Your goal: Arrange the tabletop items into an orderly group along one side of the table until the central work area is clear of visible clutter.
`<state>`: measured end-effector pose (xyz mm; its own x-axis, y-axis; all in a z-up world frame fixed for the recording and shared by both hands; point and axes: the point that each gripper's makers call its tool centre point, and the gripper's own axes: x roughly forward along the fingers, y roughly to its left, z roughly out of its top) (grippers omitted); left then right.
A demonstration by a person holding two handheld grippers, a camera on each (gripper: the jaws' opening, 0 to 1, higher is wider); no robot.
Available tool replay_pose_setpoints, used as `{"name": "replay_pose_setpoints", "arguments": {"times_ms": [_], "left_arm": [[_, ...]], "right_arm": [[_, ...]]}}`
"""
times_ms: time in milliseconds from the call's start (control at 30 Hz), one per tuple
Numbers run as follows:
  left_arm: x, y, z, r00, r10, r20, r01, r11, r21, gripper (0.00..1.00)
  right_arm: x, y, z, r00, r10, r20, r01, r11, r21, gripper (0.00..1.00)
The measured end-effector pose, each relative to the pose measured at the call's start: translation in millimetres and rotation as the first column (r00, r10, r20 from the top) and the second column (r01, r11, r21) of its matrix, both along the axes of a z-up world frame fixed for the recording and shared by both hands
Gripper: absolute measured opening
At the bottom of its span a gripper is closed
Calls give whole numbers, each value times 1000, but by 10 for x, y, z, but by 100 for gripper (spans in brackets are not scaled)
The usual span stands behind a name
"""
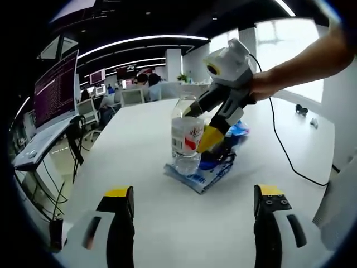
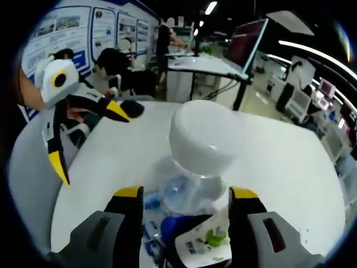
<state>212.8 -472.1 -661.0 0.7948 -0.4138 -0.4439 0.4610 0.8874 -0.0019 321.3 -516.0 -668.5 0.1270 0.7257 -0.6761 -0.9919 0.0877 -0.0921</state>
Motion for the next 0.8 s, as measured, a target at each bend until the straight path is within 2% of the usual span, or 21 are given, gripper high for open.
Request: {"name": "replay_pose_setpoints", "arguments": {"times_ms": [133,233,300,333,667,800], "left_arm": [[0,6,-7,1000,2,-2,-2,1000,2,89],[-2,3,-11,1000,-1,-2,1,1000,3,89],[-6,-3,-10,1000,-2,-4,2,1000,6,89],[-6,-5,-5,1000,-1,-3,1,1000,2,89],[-1,6,1,1000,6,-5,-6,1000,-12,88],[-4,0,3,1000,5,-5,-5,1000,-11,88]], "right_arm": [[-6,30,-30,1000,18,6,-18,1000,-14,57],[-27,48,-37,999,40,19,-39,999,-29,51],[-24,47,-54,999,36,20,-35,998,-43,43],[-14,43,-51,999,36,25,-35,998,-46,42],[-16,48,-41,999,-47,18,47,999,-4,41],[-11,67,-42,991,-120,53,120,993,15,40]]}}
